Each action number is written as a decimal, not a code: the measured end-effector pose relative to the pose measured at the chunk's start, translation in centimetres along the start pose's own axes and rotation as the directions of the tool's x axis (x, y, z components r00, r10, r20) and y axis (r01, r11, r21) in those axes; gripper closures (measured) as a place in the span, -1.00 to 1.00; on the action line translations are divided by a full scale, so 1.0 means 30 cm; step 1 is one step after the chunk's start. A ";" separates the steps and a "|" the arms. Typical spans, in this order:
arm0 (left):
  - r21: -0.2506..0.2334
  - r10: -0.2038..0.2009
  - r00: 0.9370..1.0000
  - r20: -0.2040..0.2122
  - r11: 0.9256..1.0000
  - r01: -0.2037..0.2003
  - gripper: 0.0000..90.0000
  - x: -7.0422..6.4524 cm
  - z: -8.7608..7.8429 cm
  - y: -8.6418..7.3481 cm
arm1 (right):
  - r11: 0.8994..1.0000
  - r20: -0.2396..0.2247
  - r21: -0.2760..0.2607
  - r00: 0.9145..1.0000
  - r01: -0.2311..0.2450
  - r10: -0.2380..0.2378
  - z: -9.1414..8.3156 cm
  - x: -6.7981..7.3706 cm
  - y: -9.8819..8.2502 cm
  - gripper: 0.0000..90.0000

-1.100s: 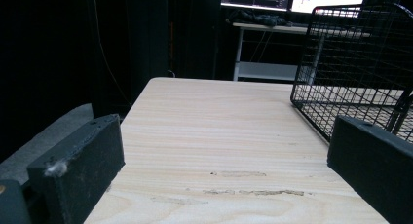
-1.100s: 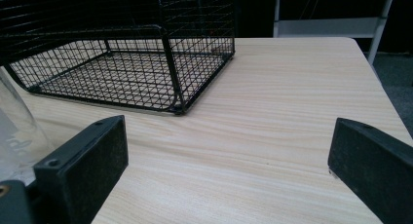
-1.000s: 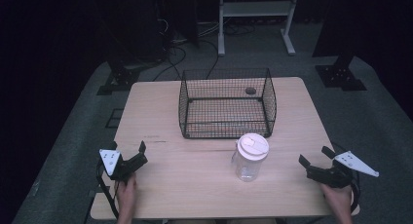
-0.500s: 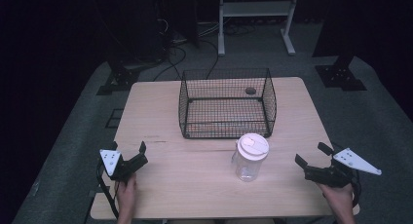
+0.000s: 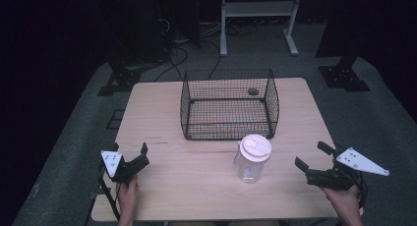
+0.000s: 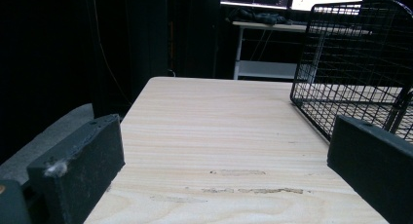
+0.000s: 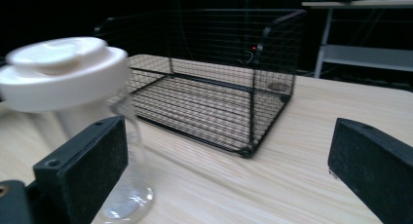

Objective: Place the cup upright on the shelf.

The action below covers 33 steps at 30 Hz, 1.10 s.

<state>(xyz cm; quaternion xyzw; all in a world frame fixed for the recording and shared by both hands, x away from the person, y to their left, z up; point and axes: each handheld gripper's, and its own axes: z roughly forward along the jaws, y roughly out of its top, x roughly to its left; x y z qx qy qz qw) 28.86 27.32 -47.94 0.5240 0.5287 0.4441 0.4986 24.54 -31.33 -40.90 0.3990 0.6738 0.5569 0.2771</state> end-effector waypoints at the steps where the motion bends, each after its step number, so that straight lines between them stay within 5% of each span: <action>1: -0.001 0.001 1.000 -0.001 1.000 -0.001 -1.00 -0.001 0.000 0.000 | 1.000 -0.015 -0.004 1.000 0.008 -0.008 -0.004 0.018 0.010 -0.99; 20: 0.000 0.000 1.000 -0.001 1.000 0.000 -1.00 0.001 -0.001 0.000 | 0.996 -0.151 0.026 0.985 0.088 -0.083 0.051 0.194 0.046 -1.00; 33: 0.000 -0.001 1.000 -0.003 1.000 0.001 -1.00 0.002 -0.002 0.000 | 0.992 -0.212 0.052 0.972 0.119 -0.105 0.117 0.251 0.059 -1.00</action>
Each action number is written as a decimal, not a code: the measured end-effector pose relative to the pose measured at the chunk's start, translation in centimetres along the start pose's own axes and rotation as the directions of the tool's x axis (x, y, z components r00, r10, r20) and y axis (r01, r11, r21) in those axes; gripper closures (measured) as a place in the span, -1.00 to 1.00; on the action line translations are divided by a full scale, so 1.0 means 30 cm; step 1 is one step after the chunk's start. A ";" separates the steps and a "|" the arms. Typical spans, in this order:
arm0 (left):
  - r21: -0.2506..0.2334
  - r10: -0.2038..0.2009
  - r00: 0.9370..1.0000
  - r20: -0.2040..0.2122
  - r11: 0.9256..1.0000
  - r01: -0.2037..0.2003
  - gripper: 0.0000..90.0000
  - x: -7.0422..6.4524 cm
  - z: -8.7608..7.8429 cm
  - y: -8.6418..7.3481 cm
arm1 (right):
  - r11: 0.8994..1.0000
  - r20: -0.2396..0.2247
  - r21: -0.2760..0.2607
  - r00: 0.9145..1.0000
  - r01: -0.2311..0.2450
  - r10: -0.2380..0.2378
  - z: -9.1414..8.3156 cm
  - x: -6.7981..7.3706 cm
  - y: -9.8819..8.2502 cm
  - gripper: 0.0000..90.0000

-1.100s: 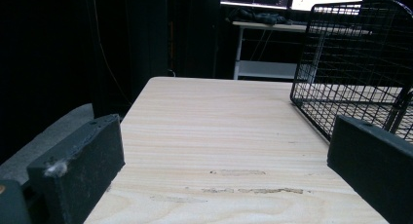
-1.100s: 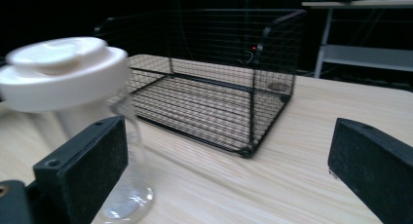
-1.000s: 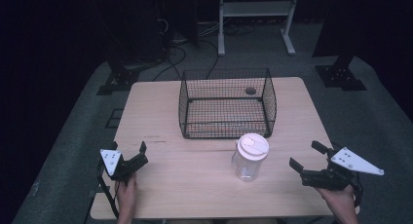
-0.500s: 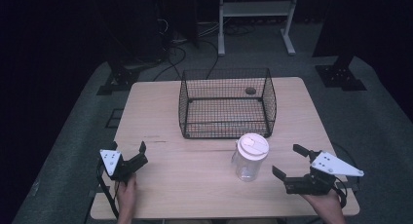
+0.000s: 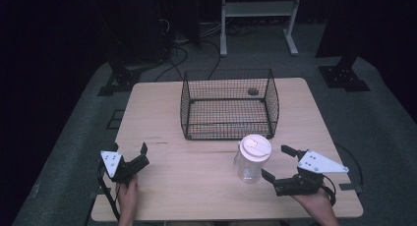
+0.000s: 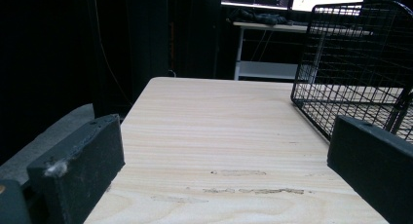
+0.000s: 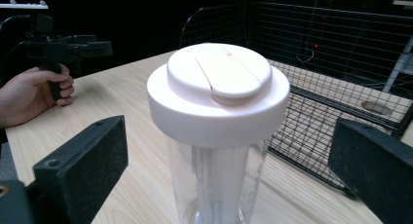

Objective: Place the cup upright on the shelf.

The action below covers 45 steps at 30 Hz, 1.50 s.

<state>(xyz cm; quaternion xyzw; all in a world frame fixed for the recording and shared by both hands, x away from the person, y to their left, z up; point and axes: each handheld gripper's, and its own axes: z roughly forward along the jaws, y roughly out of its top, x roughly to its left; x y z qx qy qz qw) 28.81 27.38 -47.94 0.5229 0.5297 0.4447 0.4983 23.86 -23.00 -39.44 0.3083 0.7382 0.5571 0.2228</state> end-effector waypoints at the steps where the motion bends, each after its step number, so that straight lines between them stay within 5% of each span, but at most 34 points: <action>1: 0.000 0.000 1.000 0.000 1.000 0.000 -1.00 0.000 0.000 0.000 | 1.000 0.000 0.000 1.000 0.001 -0.001 0.006 0.000 0.001 -1.00; 30: -0.001 -0.002 1.000 0.000 1.000 0.002 -1.00 0.000 -0.001 0.000 | 0.999 -0.021 0.048 1.000 0.006 -0.005 0.153 0.010 0.019 -1.00; 45: 0.000 -0.002 1.000 0.001 1.000 0.002 -1.00 0.001 -0.001 0.000 | 0.999 -0.031 0.037 1.000 0.007 -0.006 0.178 0.005 0.024 -0.91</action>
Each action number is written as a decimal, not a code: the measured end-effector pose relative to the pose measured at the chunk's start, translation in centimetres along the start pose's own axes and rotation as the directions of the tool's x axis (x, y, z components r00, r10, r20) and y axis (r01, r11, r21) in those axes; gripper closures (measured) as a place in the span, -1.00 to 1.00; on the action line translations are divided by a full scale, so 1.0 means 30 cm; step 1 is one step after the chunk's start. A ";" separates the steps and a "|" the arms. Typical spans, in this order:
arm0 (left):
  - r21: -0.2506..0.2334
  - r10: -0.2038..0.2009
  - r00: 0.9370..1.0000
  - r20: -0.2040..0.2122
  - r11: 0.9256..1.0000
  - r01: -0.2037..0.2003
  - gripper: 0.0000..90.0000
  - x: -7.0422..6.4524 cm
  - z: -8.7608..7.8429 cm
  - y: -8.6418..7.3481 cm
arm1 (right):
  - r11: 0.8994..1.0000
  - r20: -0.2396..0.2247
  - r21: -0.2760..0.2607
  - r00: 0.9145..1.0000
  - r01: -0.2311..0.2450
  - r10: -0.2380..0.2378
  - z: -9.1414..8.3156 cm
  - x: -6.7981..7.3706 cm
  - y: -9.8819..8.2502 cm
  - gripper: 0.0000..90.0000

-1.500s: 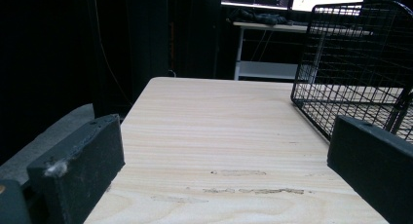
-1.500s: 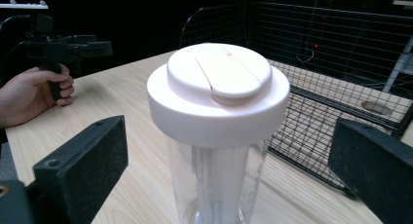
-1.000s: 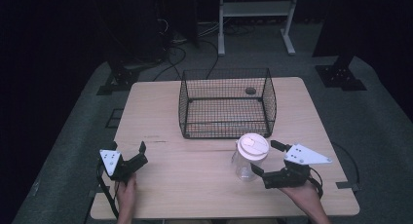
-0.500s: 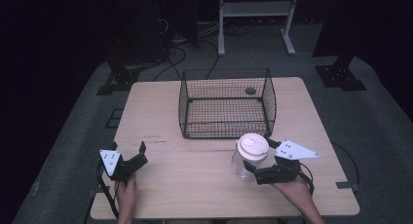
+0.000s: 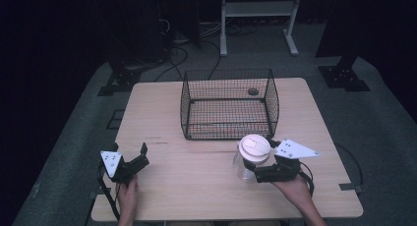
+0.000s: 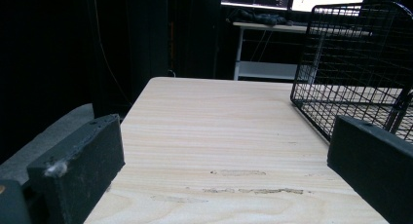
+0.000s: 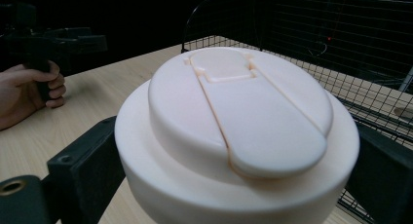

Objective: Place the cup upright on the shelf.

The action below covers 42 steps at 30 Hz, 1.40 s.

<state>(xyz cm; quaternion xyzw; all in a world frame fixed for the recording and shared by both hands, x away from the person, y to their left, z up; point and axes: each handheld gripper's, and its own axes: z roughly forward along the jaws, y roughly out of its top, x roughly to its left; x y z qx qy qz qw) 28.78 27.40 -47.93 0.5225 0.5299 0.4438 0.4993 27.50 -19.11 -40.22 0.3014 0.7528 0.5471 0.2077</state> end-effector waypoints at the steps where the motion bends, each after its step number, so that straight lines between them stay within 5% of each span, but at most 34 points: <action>1: 0.000 0.000 1.000 0.000 1.000 0.000 -1.00 0.000 0.000 0.000 | 1.000 -0.002 0.002 1.000 0.001 -0.001 0.000 -0.001 0.001 -0.91; 18: 0.000 0.001 1.000 0.000 1.000 -0.001 -1.00 -0.001 0.000 0.000 | 1.000 -0.019 0.022 1.000 0.008 -0.007 0.001 -0.009 0.049 -0.90; 42: 0.000 0.001 1.000 -0.001 1.000 -0.001 -1.00 -0.001 0.001 0.000 | 0.998 -0.061 -0.017 0.996 0.057 -0.058 -0.001 -0.027 0.316 -0.90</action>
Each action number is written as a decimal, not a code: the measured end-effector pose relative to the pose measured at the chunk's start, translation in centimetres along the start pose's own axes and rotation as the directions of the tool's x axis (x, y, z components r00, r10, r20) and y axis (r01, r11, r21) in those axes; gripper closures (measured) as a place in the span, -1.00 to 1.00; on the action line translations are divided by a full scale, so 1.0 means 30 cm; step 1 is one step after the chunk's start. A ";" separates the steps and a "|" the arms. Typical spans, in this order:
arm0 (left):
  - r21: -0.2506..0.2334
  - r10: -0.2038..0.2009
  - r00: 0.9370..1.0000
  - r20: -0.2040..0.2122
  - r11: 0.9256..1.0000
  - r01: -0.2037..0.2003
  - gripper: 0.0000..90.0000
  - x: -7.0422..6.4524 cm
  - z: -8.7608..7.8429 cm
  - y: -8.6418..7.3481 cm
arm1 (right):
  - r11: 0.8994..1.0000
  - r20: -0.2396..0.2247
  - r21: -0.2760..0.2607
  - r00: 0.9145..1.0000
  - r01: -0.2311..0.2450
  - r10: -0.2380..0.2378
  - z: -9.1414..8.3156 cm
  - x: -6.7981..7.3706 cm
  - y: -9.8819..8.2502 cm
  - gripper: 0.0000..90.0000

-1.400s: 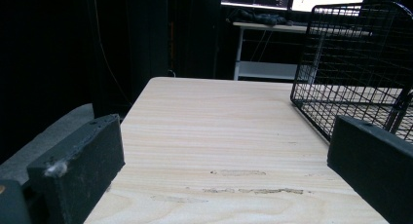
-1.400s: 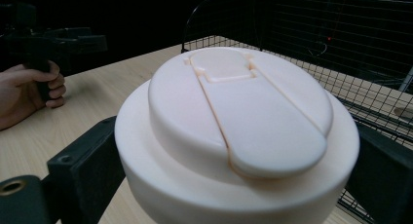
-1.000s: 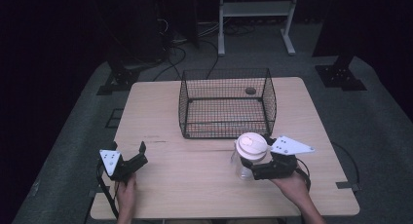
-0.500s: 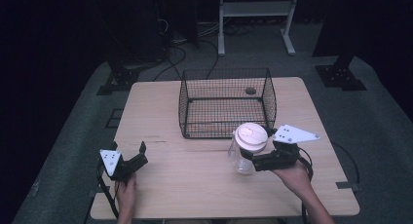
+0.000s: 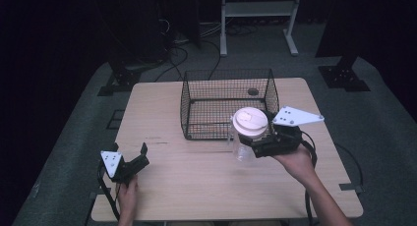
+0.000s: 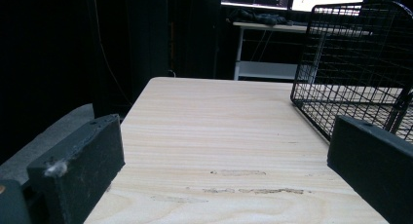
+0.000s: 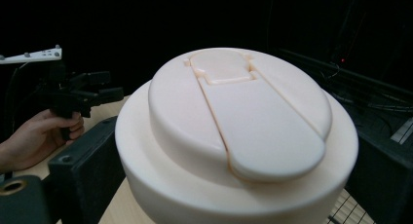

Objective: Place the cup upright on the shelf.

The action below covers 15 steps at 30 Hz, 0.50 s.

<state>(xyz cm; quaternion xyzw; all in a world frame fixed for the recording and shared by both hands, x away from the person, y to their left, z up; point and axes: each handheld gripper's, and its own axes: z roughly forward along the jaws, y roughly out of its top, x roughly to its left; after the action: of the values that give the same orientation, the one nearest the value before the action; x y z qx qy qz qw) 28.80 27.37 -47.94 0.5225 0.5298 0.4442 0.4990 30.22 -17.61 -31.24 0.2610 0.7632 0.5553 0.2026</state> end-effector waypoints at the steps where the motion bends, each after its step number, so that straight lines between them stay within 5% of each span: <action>1: 0.000 0.001 1.000 0.000 1.000 -0.001 -1.00 0.000 0.000 0.000 | 1.000 0.000 0.000 1.000 0.000 0.000 0.000 0.000 0.000 -0.90; 8: -0.002 0.000 1.000 0.002 1.000 0.000 -1.00 0.000 0.001 0.000 | 0.999 0.000 -0.034 1.000 0.014 -0.014 0.022 -0.029 0.108 -0.90; 15: -0.002 -0.002 1.000 0.002 1.000 0.002 -1.00 0.000 0.000 0.000 | 0.999 0.019 -0.034 1.000 0.026 -0.025 0.102 -0.076 0.216 -0.90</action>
<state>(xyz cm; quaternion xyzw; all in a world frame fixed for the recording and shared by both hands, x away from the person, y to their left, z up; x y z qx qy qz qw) 28.81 27.38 -47.94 0.5219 0.5293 0.4436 0.5007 34.97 -15.16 -25.93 0.2530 0.7549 0.5632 0.2211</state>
